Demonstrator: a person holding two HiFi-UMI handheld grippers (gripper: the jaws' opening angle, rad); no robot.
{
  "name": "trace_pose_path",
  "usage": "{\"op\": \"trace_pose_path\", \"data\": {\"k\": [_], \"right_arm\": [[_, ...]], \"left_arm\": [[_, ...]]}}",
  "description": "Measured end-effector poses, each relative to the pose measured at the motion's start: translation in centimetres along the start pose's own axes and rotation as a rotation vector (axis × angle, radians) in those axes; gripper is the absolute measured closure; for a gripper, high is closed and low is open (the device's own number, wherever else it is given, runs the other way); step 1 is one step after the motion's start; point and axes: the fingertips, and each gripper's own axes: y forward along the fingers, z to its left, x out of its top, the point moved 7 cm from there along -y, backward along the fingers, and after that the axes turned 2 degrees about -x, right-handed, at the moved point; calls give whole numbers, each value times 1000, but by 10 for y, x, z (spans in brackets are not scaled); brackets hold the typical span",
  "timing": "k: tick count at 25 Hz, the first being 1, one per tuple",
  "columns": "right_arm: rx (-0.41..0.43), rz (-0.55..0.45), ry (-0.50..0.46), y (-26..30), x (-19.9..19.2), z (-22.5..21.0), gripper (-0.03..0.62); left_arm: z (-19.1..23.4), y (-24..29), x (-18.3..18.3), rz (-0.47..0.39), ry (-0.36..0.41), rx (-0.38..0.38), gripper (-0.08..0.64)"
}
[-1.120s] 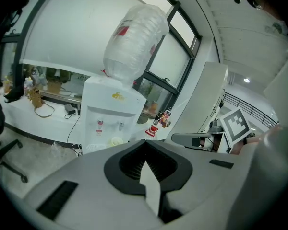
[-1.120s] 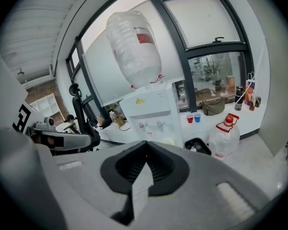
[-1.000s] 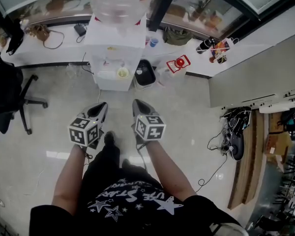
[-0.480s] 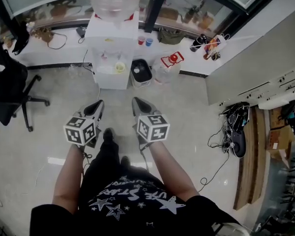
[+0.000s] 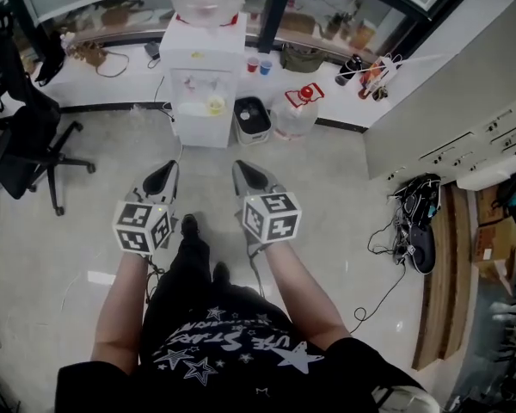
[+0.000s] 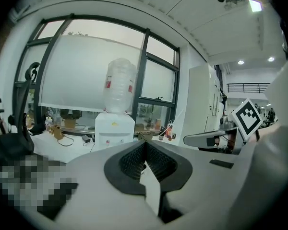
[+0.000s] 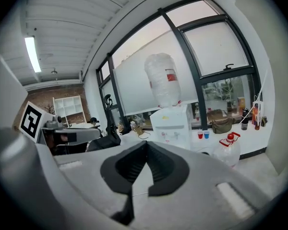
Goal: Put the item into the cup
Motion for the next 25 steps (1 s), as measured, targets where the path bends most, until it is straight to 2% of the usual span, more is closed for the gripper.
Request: {"op": "trace_pose_path", "data": {"k": [6,10,16,20,25], "right_arm": [[24,20,-24,-10,-6,23,592],[17,24,-15,-12,-8,27,592],[-53,23,1,-19,-11,34,592],[-96,15,18,-32,-11,54,592],[-115,16,8,-43,-23,93,592]], "left_arm": [[-8,-32,4,-14,-52,-20,555],[-6,-36,5,-8,-51,-43,555],[-5,-51,0,-4,-69,-99,555],[-2,-77,7,-2,-14,-131,555],[15,-112,4,-16,-70,-148,555]]}}
